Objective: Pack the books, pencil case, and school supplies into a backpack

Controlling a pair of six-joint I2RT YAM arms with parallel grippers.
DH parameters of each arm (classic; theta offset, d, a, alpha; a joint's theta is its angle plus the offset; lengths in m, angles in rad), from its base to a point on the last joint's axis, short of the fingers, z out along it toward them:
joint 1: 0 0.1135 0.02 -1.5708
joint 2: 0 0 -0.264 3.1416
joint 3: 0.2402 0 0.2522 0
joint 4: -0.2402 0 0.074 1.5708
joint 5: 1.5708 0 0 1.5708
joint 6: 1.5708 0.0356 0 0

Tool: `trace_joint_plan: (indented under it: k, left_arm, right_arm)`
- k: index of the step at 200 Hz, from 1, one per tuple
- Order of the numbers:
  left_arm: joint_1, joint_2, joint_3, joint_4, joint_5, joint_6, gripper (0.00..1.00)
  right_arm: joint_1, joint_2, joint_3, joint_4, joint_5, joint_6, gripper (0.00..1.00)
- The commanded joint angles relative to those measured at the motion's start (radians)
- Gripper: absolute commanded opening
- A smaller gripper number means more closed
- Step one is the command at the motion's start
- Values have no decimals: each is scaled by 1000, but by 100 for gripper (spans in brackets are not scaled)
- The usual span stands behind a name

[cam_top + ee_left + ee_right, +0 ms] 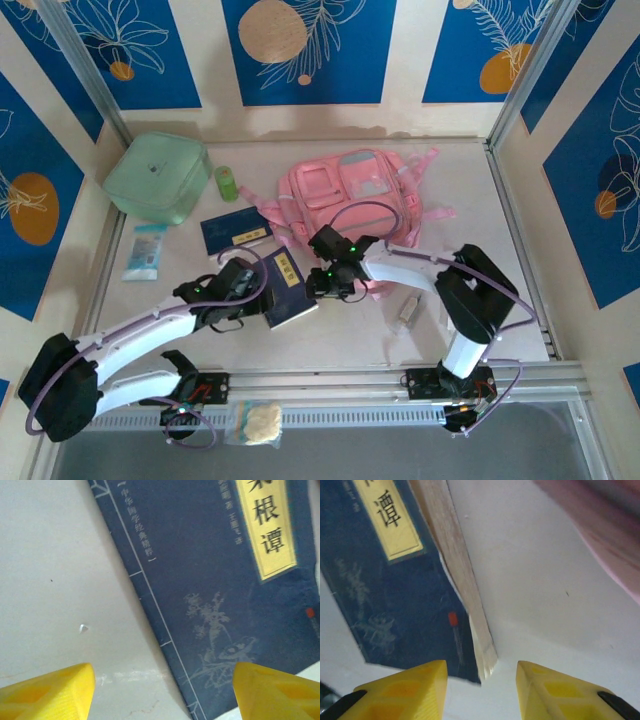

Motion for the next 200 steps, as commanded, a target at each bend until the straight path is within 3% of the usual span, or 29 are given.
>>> trace_joint_plan:
  k: [1, 51, 95, 140, 200]
  left_arm:
    - [13, 38, -31, 109, 34, -61, 72]
    - [31, 63, -104, 240, 65, -78, 69]
    - [116, 57, -153, 273, 107, -53, 61]
    - [154, 70, -157, 307, 188, -6, 55]
    - [154, 123, -154, 358, 220, -12, 50]
  right_arm:
    - [9, 42, 54, 45, 32, 26, 44]
    - [50, 138, 118, 62, 1, 42, 45]
    - [124, 132, 155, 27, -12, 80, 44]
    - [53, 138, 103, 70, -52, 125, 44]
    - [58, 240, 183, 79, -78, 114, 44]
